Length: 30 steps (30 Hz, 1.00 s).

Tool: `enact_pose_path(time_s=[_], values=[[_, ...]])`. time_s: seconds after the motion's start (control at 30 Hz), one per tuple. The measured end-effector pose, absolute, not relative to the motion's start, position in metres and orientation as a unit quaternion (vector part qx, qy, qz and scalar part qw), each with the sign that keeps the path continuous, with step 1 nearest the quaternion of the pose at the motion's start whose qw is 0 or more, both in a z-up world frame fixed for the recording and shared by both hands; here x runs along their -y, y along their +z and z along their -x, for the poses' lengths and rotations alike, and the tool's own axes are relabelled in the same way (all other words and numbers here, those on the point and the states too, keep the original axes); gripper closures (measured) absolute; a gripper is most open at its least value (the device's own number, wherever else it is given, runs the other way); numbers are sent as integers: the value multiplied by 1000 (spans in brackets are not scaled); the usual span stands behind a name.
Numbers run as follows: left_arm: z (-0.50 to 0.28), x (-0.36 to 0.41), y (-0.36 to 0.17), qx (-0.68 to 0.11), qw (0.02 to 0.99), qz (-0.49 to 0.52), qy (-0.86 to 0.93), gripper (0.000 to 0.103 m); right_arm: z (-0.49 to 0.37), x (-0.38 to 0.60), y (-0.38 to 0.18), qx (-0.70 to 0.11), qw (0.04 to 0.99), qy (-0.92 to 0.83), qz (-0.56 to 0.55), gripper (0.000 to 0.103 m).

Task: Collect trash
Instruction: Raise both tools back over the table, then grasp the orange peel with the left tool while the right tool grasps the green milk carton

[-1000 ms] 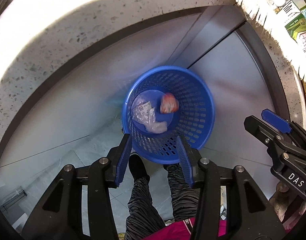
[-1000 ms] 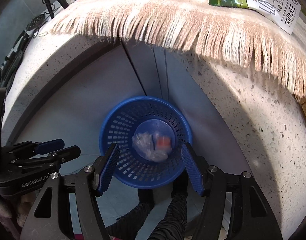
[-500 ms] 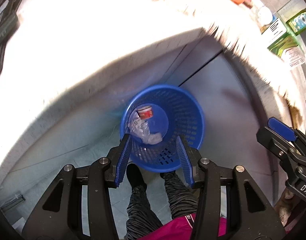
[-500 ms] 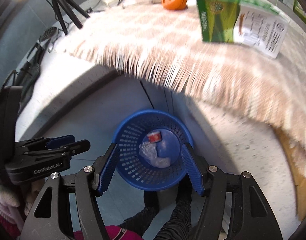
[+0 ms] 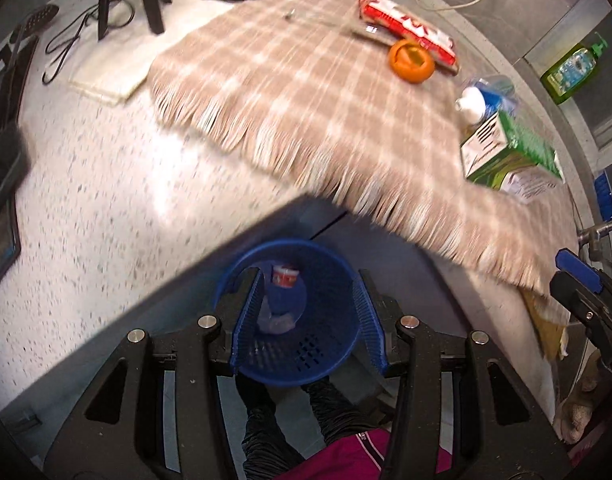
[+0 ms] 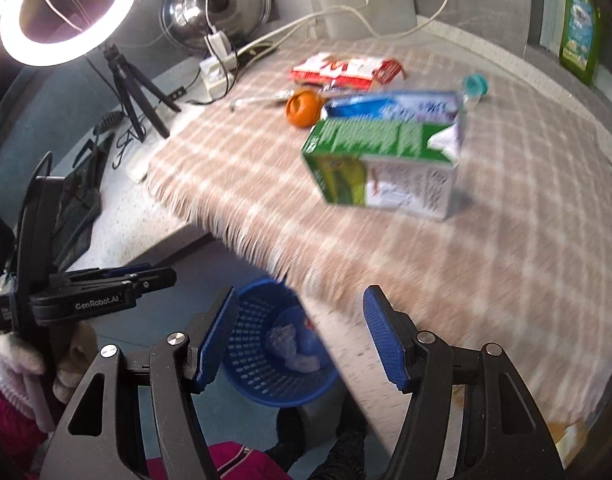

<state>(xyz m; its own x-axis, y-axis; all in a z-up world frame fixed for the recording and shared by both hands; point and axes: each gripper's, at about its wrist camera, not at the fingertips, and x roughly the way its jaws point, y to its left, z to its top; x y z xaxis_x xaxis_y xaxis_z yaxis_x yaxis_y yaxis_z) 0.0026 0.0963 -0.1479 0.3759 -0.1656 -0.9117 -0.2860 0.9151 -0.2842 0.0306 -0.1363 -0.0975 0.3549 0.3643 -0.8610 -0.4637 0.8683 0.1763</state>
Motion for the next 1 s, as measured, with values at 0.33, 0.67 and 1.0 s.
enact_pose_path(time_s=[0.33, 0.67, 1.0], values=[[-59, -92, -127, -529, 821, 212, 35, 56, -70, 170, -58, -456, 838, 293, 59, 37], [-121, -89, -116, -516, 828, 214, 43, 56, -101, 166, -54, -444, 819, 343, 124, 22], [-168, -80, -119, -522, 823, 222, 35, 32, -124, 163, -70, -453, 800, 365, 147, 22]])
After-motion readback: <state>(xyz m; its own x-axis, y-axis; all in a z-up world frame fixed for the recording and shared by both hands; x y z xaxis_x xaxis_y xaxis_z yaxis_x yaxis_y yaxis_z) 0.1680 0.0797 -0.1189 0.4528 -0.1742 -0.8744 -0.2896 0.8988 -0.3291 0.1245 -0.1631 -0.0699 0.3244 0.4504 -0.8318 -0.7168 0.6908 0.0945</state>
